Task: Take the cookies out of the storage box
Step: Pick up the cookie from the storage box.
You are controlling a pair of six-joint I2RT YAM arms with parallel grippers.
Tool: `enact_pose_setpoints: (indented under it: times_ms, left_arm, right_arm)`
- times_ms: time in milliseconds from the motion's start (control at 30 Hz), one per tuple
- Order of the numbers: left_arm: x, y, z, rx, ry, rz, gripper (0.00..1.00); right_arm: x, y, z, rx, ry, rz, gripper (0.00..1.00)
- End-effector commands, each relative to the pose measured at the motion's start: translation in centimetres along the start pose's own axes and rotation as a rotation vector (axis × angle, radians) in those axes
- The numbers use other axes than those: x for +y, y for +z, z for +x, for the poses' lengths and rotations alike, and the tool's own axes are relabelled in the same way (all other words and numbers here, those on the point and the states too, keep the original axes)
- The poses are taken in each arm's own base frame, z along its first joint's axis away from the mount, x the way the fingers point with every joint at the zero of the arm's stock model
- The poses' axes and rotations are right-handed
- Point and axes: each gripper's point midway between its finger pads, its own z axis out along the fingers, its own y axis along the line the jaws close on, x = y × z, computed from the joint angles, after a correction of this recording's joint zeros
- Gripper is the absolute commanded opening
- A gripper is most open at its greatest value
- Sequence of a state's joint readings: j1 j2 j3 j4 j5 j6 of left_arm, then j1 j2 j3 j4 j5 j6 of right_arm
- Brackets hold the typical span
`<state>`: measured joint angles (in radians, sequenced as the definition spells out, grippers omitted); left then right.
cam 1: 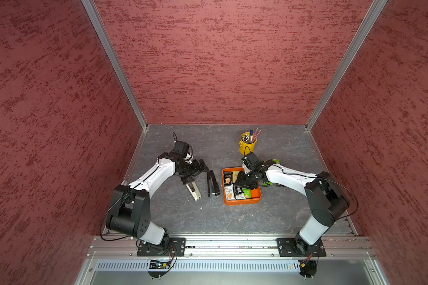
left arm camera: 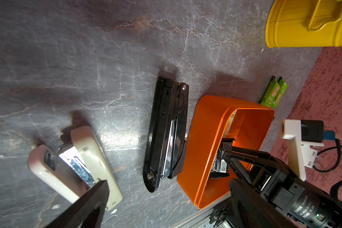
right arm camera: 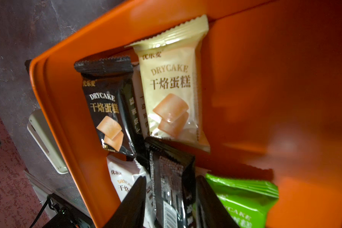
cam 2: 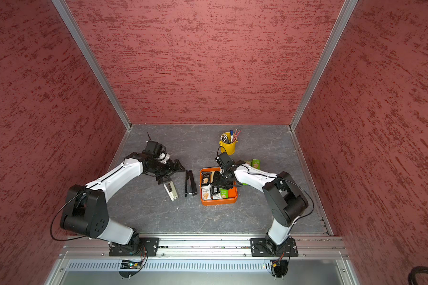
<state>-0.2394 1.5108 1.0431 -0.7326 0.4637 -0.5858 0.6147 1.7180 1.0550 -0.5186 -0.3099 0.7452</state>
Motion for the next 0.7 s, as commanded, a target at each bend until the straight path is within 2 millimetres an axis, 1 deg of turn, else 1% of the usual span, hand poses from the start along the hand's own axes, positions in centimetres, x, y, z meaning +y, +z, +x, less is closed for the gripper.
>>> enact_pose_setpoints:
  times_ms: [0,167,333,367,467,667]
  left_arm:
    - [0.0,-0.3,-0.2,-0.014,0.017,0.010,1.00]
    - [0.2,-0.4,-0.2,-0.017,0.013,0.010,1.00]
    - [0.1,-0.4,-0.3,-0.019,0.009,0.013,1.00]
    - [0.1,-0.4,-0.3,-0.019,0.010,0.013,1.00]
    - [0.1,-0.4,-0.4,-0.022,0.009,0.014,1.00]
    - [-0.1,-0.4,-0.4,-0.019,0.010,0.019,1.00]
  right_arm:
    - [0.8,0.7,-0.1,0.013,-0.002,-0.025,0.44]
    - [1.0,0.8,0.0,0.018,-0.001,-0.032,0.44]
    - [1.1,0.4,0.3,0.023,0.010,-0.047,0.41]
    - [1.0,0.2,0.5,0.021,0.014,-0.048,0.43]
    - [0.2,0.1,0.8,0.025,0.020,-0.016,0.56]
    - [-0.6,0.4,1.3,0.049,0.038,0.024,0.57]
